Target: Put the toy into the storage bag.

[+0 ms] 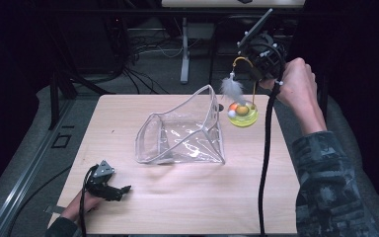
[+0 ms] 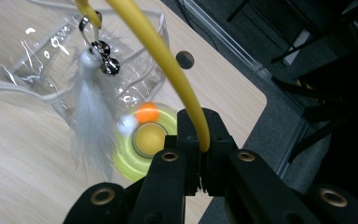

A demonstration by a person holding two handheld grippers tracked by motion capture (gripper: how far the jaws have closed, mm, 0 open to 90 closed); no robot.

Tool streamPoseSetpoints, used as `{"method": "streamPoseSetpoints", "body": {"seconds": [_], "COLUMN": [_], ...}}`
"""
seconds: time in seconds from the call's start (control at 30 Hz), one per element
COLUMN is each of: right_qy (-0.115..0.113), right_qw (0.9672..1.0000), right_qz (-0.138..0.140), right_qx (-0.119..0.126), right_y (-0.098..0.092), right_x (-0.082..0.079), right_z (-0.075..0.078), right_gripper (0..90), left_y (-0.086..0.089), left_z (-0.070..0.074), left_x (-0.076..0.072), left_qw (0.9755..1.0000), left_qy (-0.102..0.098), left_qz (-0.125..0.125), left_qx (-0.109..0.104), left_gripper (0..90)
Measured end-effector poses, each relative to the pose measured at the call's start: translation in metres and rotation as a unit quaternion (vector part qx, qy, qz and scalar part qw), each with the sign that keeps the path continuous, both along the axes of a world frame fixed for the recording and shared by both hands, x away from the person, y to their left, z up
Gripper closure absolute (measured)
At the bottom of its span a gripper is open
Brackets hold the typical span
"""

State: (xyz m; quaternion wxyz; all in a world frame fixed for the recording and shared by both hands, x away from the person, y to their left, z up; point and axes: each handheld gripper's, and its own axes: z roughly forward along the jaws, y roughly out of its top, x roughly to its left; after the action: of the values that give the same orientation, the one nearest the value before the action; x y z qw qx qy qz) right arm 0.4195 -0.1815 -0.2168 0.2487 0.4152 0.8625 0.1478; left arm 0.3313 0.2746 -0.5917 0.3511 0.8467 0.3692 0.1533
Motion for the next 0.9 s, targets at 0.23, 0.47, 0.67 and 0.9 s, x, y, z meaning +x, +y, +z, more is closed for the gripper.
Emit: {"method": "streamPoseSetpoints", "body": {"seconds": [0.23,0.47,0.67,0.9], "right_qy": [-0.019,-0.024,-0.031,-0.031], "right_qw": [0.9998,0.999,0.998,0.9968], "right_qz": [0.011,0.037,0.055,0.073], "right_qx": [0.002,0.005,0.007,0.008], "right_y": [0.013,0.032,0.051,0.073], "right_x": [-0.002,-0.003,-0.002,0.003], "right_z": [0.017,0.025,0.032,0.031], "right_gripper": [87.9,87.8,87.8,87.9], "left_y": [0.0,0.0,0.0,0.0], "left_z": [0.0,0.0,0.0,0.0], "left_x": [0.0,0.0,0.0,0.0], "left_qw": [1.0,1.0,1.0,1.0], "left_qy": [0.0,0.0,0.0,-0.002], "left_qz": [0.0,0.0,0.0,0.0], "left_qx": [0.0,0.0,0.0,0.002], "left_gripper": [0.2,0.2,0.2,0.2]}}
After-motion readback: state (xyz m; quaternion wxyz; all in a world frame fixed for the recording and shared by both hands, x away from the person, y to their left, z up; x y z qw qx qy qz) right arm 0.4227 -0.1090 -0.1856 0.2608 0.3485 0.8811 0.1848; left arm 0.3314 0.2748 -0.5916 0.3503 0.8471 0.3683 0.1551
